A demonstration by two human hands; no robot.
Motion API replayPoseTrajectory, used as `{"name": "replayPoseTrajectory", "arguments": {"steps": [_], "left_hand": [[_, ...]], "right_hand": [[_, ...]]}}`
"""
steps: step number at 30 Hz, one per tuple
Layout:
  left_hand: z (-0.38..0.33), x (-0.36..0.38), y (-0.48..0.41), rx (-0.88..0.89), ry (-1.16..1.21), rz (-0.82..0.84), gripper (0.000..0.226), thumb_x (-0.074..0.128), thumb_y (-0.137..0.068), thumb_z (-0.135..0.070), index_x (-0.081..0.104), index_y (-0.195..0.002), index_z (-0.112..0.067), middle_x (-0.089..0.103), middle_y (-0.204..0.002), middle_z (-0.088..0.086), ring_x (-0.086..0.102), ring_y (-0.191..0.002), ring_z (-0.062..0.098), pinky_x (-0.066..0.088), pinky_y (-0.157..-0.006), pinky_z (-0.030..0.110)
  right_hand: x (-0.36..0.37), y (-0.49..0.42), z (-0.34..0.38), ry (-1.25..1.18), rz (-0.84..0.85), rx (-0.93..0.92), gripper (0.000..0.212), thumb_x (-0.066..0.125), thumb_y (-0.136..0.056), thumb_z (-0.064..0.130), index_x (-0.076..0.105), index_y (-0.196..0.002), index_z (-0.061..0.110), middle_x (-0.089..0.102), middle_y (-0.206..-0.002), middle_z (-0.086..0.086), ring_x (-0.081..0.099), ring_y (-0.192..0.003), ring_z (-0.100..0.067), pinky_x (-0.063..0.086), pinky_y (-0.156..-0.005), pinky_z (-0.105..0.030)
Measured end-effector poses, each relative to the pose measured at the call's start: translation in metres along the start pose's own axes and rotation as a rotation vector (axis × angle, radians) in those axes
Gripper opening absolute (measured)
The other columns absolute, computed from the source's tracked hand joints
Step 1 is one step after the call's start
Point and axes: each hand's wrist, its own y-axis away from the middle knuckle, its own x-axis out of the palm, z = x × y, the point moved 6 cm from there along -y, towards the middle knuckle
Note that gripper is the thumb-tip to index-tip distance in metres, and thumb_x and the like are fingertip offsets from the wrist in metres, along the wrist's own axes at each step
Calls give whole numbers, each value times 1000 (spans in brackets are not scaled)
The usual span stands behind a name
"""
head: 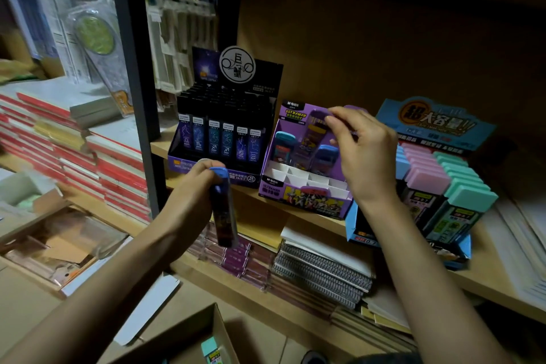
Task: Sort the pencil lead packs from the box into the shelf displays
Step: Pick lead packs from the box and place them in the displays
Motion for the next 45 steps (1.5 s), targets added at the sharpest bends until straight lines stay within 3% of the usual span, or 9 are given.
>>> {"name": "replayPoseTrajectory", "arguments": {"steps": [4, 16, 21, 27, 30, 33, 38, 42, 45], "left_hand": [[3, -1, 1, 43, -40, 54, 21, 39, -96, -6, 53, -90, -21, 48, -90, 6, 48, -80, 15, 36, -69, 28], [-8, 8, 12, 208, 10, 165, 22, 55, -87, -6, 61, -105, -17, 68, -99, -4, 66, -94, 9, 54, -72, 21], [-13, 13, 16, 246, -10, 169, 24, 62, -80, -10, 62, -103, -17, 71, -89, -11, 66, -84, 2, 49, -62, 11], [-23, 19, 22, 269, 18, 153, 24, 67, -70, -22, 63, -93, -18, 69, -94, -3, 67, -92, 12, 56, -71, 26], [-31, 23, 25, 286, 37, 165, 23, 67, -70, -22, 63, -92, -18, 69, -94, -5, 67, -94, 16, 56, -78, 32], [-40, 32, 27, 296, 99, 175, 21, 67, -70, -21, 63, -90, -18, 67, -94, 0, 64, -94, 20, 55, -74, 33], [-54, 49, 25, 353, 83, 205, 26, 65, -70, -19, 62, -96, -15, 65, -95, 5, 64, -87, 15, 56, -71, 24], [-59, 55, 19, 580, -405, 162, 37, 67, -75, -28, 55, -110, -20, 60, -105, -11, 58, -93, -7, 46, -80, 6], [-45, 69, 13, 752, -950, 192, 44, 64, -83, -32, 54, -124, -17, 51, -124, -8, 47, -111, -1, 39, -92, 10]], "right_hand": [[11, -3, -6, 76, 3, -56, 20, 60, -89, 7, 69, -104, -3, 69, -87, -14, 61, -77, -18, 45, -70, -22], [38, 4, -41, 131, 201, 179, 23, 62, -89, 19, 71, -106, 7, 57, -102, -9, 45, -105, -22, 23, -80, -14], [38, 5, -44, 105, 259, 257, 24, 61, -90, 22, 69, -109, 11, 56, -105, -6, 43, -108, -20, 25, -80, -16], [12, 6, -16, -137, 150, 278, 17, 55, -93, 15, 69, -101, 11, 62, -97, 2, 56, -94, -9, 43, -83, -16], [17, 18, 5, -417, 368, 362, 14, 59, -90, 15, 69, -100, 20, 68, -94, 8, 60, -86, 1, 43, -74, -7], [27, 33, 25, -541, 532, 407, 18, 64, -86, 8, 67, -102, 16, 69, -93, 1, 62, -84, -4, 49, -78, -16], [27, 38, 29, -461, 506, 405, 20, 65, -85, 6, 65, -95, 23, 70, -92, -6, 65, -90, -29, 53, -84, -38], [-3, 16, -2, -471, 310, 419, 24, 65, -83, 1, 62, -89, 24, 65, -83, 11, 64, -70, 2, 54, -71, -19], [-21, 6, -26, -416, 181, 436, 24, 66, -83, 1, 62, -89, 24, 65, -85, 11, 62, -75, 3, 50, -71, -16]]}}
